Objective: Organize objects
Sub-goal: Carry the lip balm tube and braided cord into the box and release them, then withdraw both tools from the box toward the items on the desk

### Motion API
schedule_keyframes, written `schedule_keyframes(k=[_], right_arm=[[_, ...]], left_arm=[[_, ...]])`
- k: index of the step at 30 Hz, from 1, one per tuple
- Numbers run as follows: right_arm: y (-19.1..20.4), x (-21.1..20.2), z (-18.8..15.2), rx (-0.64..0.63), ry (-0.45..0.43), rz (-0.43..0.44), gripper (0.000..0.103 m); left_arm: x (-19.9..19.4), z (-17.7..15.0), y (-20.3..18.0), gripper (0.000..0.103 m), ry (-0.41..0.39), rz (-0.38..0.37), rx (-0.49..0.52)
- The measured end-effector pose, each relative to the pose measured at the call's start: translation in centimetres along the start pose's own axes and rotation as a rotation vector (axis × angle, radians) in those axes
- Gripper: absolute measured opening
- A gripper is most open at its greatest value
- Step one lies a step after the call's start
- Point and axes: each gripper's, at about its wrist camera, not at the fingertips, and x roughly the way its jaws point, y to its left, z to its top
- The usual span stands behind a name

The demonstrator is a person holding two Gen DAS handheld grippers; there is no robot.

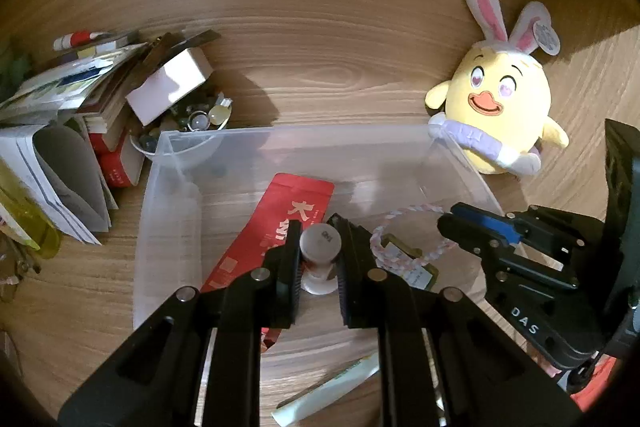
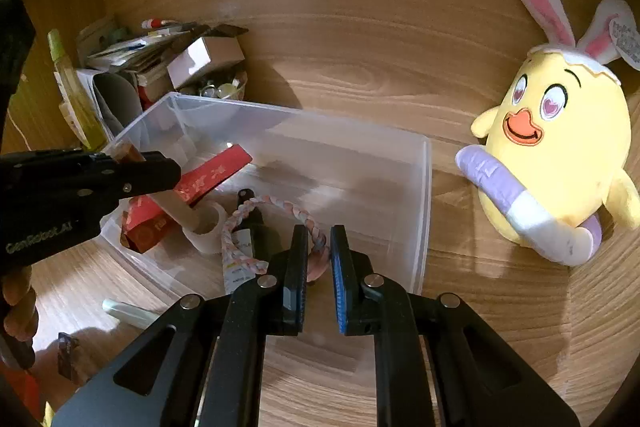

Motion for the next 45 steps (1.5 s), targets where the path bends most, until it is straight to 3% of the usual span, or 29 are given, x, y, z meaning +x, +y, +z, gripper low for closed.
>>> schedule_keyframes(k=[8,12,17,21,32,42,45], right_arm=[[0.0,-0.1,0.2,0.011,-0.003,0.002,0.011],[0.0,-0.7,0.3,0.015,-0.013,0.011,0.014],[0.5,-1.8,0.6,0.003,-0.036,0.011,0.016],[0.8,-3.1,0.6,-0.004,-0.06,0.017,0.019],[2.0,-6.9,-1.3,-0.018,-0.122,0.033,0.051],[3.2,-8.1,-3.9,-0.013,-0.108,0.047,0.055],[3.5,-8.0,-4.9,-0.013,-0.09,0.047,0.055]], left_arm=[[-0.3,0.1,0.6,0.015,0.013,0.01,-0.021],[-1.4,0.0,0.6,0.024,-0.013,0.034,-0.011],[-2.8,-0.2,0.7,0.026,-0.031,0.044,-0.001],[-4.0,-0.9,0.9,0.035,-0.05,0.059,0.004],[-7.7,-4.5,2.3,0.064,-0.08,0.106,-0.007],[-10.0,-9.0,2.9,0.085,-0.071,0.137,-0.017],[-10.1,-10.4,3.1,0.086,-0.053,0.144,-0.019]])
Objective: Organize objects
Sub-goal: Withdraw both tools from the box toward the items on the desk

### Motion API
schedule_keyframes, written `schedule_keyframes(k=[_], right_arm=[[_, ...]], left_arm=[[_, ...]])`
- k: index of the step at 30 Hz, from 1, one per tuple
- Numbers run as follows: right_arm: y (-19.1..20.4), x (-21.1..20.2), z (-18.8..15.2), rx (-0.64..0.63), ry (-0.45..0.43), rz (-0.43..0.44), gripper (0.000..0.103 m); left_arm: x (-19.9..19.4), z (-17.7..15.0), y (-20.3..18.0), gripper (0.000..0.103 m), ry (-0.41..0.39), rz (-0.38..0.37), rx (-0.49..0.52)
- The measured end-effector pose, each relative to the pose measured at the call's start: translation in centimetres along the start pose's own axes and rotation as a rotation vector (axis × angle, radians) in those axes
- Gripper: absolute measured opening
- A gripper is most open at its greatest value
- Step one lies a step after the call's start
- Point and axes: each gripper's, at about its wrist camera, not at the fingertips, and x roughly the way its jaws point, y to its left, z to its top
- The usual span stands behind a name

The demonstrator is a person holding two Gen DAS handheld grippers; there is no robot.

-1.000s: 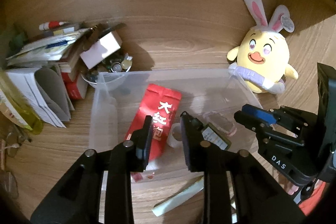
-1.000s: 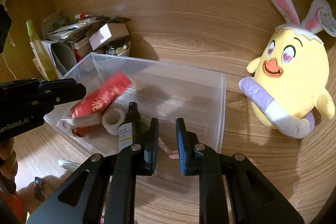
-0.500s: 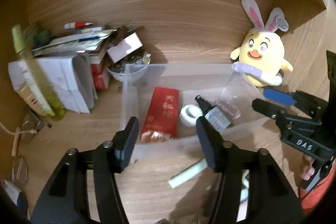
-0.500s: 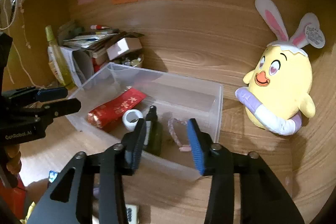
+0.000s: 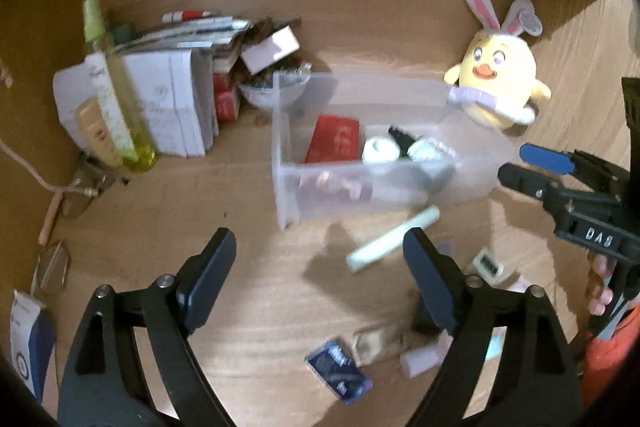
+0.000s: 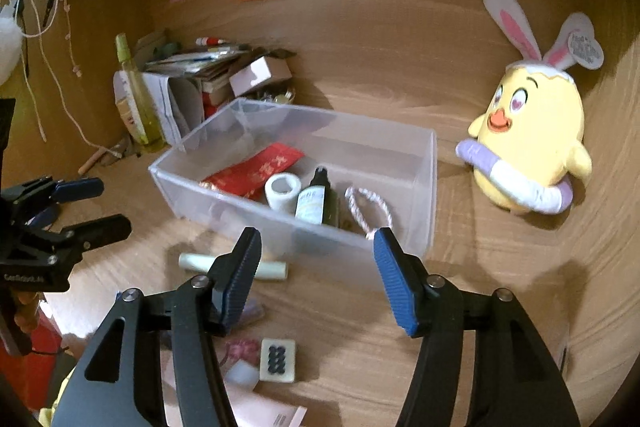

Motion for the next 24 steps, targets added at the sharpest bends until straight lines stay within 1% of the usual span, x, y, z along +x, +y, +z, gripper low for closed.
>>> schedule_keyframes(k=[7,13,17,21,24], right_arm=[[0.5,0.0,-1.9,0.009,0.041,-0.002,0.055],[0.7,0.6,-3.5,0.004,0.085,-0.008,0.055],[0.8,1.0,-4.4,0.003,0.116,-0.014,0.055],[1.2,1.8,-5.3,0.0,0.156,-0.018,0.055],[1.4,2.3,-5.8,-0.009,0.177,-0.014,0.055]], left_arm=[[-0.5,-3.1,0.9,0.086,0.05,0.0,-0.018],[0.0,-5.5,0.8,0.087,0.098,-0.014,-0.005],[0.3,-6.6,0.5,0.087,0.12,-0.023,-0.004],[0.6,-7.3,0.0,0.087,0.136,-0.054,0.008],[0.9,-7.8,-0.3,0.087,0.146,-0.054,0.024]])
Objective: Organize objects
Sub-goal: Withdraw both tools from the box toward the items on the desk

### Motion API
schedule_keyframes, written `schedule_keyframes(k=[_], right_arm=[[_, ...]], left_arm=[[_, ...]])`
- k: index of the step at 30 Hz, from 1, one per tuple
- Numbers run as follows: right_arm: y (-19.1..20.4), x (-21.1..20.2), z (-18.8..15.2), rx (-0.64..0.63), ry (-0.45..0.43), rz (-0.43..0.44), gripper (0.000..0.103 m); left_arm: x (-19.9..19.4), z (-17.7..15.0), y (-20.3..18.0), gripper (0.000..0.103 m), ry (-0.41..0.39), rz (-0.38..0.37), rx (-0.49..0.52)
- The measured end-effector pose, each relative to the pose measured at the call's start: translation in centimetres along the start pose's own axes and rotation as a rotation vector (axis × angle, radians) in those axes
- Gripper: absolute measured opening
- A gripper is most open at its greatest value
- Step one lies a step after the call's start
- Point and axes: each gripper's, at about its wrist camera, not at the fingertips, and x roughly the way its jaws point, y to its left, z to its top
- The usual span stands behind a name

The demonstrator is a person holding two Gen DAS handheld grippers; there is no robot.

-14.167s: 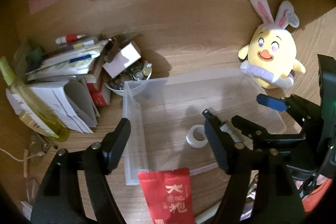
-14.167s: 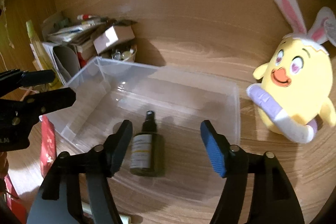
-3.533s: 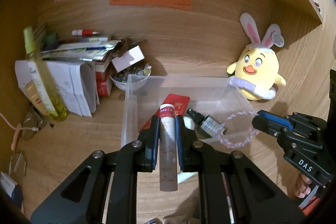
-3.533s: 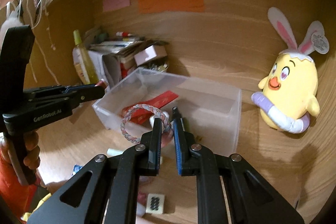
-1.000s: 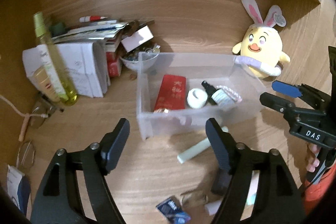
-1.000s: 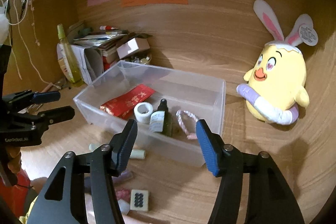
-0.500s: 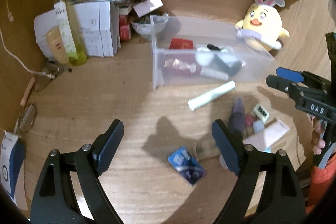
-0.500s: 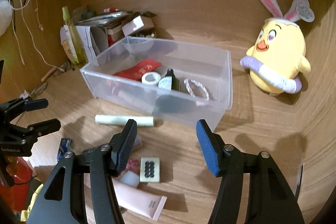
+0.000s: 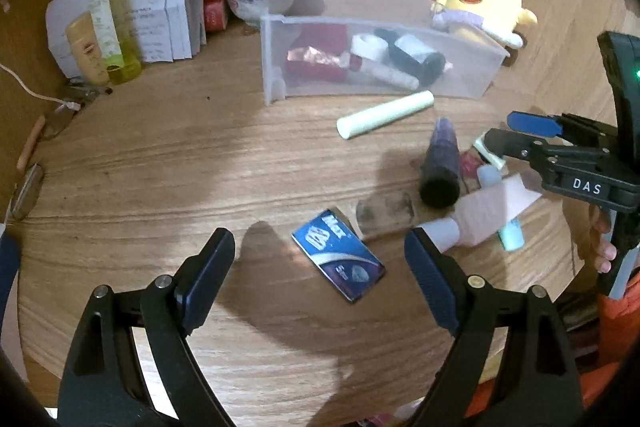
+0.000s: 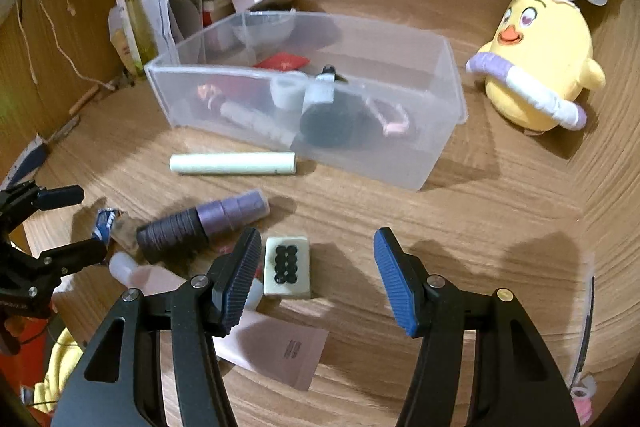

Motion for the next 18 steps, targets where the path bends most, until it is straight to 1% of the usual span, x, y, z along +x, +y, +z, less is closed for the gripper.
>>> schedule_keyframes(k=[3,8,11,13,14,15,16,17,18], right_arm=[[0.2,0.4,-0.2,-0.007,0.015,0.001,0.055],[0.2,1.1,-0.1,-0.001,0.031,0.01,0.055],[0.1,1.3,-0.1,0.005,0.037,0.025,0.055],[-0.1,1.4,0.0,0.007,0.044,0.037,0.055],[-0.1,1.6,0.1,0.006,0.047,0.041,0.054],[-0.1,1.6,0.2,0.005,0.049,0.045,0.053],[-0.1,1.7,0.2,0.002,0.051,0.05,0.051],[-0.1,1.7,0.3,0.0,0.053,0.052,0.046],[-0.2,1.8,0.4,-0.002,0.059,0.05,0.044]], left_arm=[[0.3,-0.4,-0.3,0.087,0.012,-0.001,0.017],[0.6,-0.7,-0.8,0.087,0.001,0.034,0.055],[0.7,-0.8,-1.0,0.082,-0.016,0.046,0.062],[0.6,-0.8,-0.9,0.072,-0.029,0.047,0.058],[0.6,-0.8,-0.9,0.069,-0.034,0.048,0.057],[0.6,-0.7,-0.8,0.064,-0.038,0.047,0.055],[0.5,-0.7,-0.7,0.059,-0.042,0.046,0.053],[0.5,-0.7,-0.6,0.056,-0.046,0.047,0.049],[0.5,-0.7,-0.5,0.049,-0.048,0.051,0.046]])
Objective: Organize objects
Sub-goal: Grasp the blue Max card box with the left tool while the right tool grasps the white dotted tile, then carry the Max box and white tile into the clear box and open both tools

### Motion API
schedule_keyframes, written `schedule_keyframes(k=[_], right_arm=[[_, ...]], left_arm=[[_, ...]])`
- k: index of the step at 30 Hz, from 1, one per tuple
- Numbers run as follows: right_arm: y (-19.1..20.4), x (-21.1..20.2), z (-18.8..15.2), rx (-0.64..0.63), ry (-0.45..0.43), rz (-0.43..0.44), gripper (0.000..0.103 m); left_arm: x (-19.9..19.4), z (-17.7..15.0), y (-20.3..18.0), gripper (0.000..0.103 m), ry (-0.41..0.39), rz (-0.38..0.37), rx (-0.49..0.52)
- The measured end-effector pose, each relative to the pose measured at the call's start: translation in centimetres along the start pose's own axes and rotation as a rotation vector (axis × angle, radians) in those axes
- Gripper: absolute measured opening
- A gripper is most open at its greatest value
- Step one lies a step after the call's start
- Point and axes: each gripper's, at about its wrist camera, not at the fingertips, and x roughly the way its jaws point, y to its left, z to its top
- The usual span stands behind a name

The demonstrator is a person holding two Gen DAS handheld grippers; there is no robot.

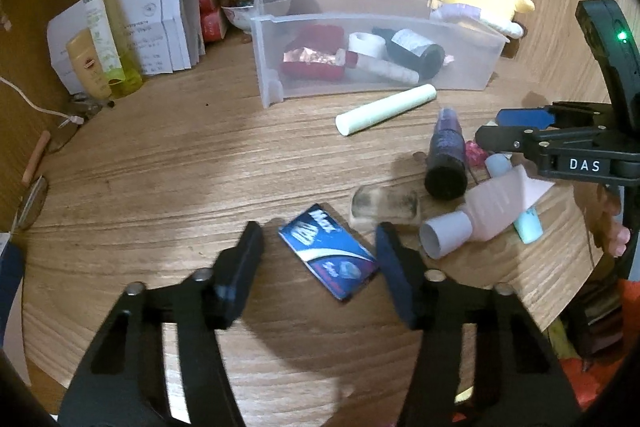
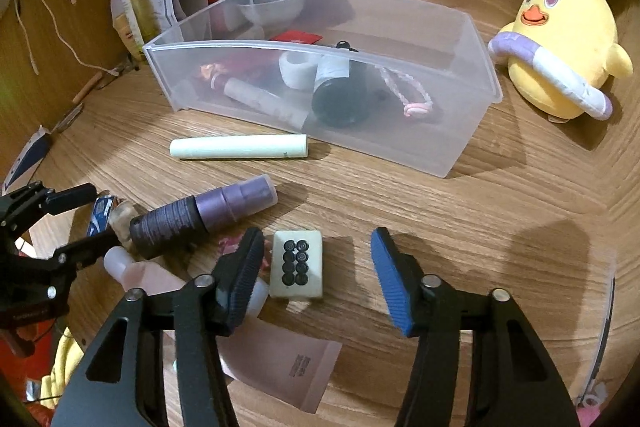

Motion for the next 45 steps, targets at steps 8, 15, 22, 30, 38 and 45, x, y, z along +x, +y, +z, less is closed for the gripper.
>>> schedule_keyframes(k=[8,15,22,30,38,45], right_arm=[[-0.3,0.4,0.1,-0.001,0.008,-0.005,0.023],[-0.7,-0.5,0.2,0.022,-0.027,-0.009,0.022],[-0.9,-2.4,1.1,0.025,-0.086,-0.018,0.023],[-1.2,-4.2,2.2,0.036,-0.15,-0.013,0.023],[-1.8,-5.6,3.5,0.05,-0.21,0.01,0.022],[-2.5,-6.7,4.7,0.053,-0.261,0.003,0.022]], left_arm=[[-0.2,0.3,2.1,0.027,-0.003,-0.027,-0.08],[-0.2,0.8,3.0,0.027,-0.015,0.003,-0.109],[-1.6,2.3,3.2,0.027,-0.079,0.007,-0.119],[-3.0,4.9,2.0,0.027,-0.159,0.005,-0.104],[-3.8,7.4,0.8,0.027,-0.211,-0.021,-0.091],[-3.7,9.6,-0.5,0.027,-0.24,-0.033,-0.075]])
